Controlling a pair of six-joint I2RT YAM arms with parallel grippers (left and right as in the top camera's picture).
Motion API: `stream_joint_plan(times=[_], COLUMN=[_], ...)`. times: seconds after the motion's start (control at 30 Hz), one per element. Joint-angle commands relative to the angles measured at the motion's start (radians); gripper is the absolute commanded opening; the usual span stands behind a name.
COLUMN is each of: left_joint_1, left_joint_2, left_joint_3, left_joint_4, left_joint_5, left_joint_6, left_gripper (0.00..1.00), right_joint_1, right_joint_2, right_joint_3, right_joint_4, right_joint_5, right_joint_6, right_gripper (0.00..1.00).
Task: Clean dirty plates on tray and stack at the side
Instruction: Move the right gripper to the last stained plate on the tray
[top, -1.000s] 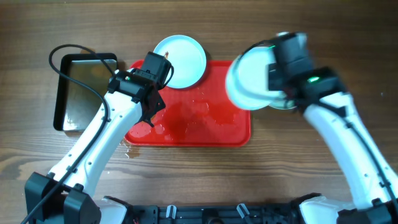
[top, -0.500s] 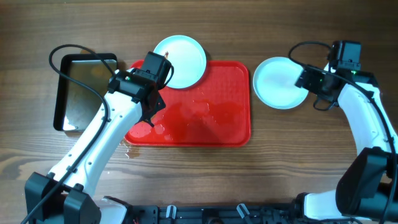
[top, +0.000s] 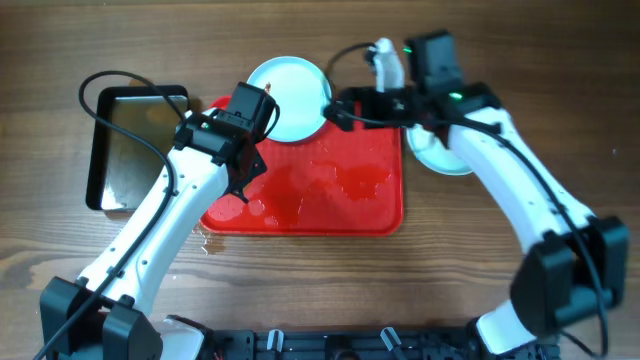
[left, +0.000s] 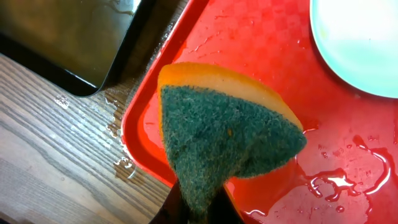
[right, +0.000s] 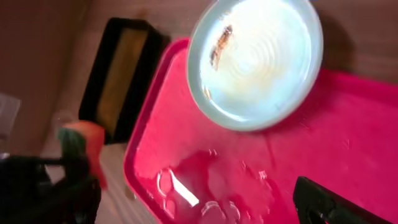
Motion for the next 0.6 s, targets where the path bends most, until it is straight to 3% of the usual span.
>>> stream_joint_plan(times=[0.0, 0.03, 0.13, 0.33, 0.43, 0.5, 0.57], left_joint_1=[-0.003, -0.003, -0.003, -0.003, -0.003, -0.003, -0.003], left_joint_2=[0.005, 0.005, 0.005, 0.005, 0.005, 0.005, 0.005], left_joint_3=[-0.005, -0.008, -0.035, -0.08, -0.08, -0.081, -0.081], left_joint_4=[0.002, 0.003, 0.019, 0.067, 0.079, 0.079, 0.082], left_joint_5=[-0.003, -0.003, -0.003, -0.003, -0.003, 0.002, 0.034], left_joint_6=[0.008, 0.008, 0.008, 0.008, 0.008, 0.008, 0.008], left_gripper=[0.04, 0.04, 0.04, 0.04, 0.04, 0.04, 0.04], right_joint_1=[0.09, 0.119, 0.149, 0.15, 0.151, 0.151, 0.151], right_joint_2=[0.175, 0.231, 0.336, 0.483, 0.488, 0.487, 0.482], right_joint_3=[0.051, 0.051, 0.051, 0.051, 0.051, 0.051, 0.051], right_joint_4=[0.127, 0.178, 0.249, 0.344, 0.286, 0.233, 0.154], right_joint_5=[0.288, 0.386, 0.57, 0.559, 0.541, 0.46, 0.391], right_joint_6=[0.068, 0.086, 0.198, 0.248, 0.245, 0.246, 0.246], right_gripper=[0.92, 0.87, 0.85, 0.72, 0.29, 0.1, 0.04])
